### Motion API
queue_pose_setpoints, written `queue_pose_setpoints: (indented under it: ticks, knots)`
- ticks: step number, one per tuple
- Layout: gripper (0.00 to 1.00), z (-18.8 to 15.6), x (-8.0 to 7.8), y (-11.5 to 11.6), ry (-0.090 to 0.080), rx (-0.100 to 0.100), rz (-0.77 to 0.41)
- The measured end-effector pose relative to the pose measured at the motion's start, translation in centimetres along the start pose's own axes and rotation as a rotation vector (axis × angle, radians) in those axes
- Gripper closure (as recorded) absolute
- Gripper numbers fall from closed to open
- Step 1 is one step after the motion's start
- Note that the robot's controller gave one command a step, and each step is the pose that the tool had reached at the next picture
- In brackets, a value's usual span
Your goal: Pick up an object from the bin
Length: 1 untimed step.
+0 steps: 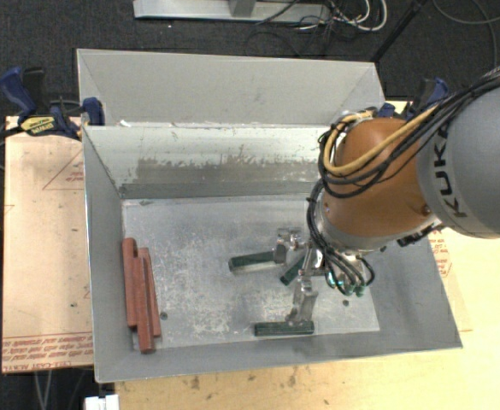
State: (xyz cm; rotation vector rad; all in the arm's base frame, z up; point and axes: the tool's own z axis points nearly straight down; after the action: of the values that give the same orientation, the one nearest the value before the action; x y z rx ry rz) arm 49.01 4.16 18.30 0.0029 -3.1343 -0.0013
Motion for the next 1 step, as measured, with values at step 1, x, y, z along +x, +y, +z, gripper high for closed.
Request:
queue_pose_setpoints:
  ticks: [1]
  knots:
    - [0.0,-0.33,-0.17,-0.02,-0.007,0.0,0.002]
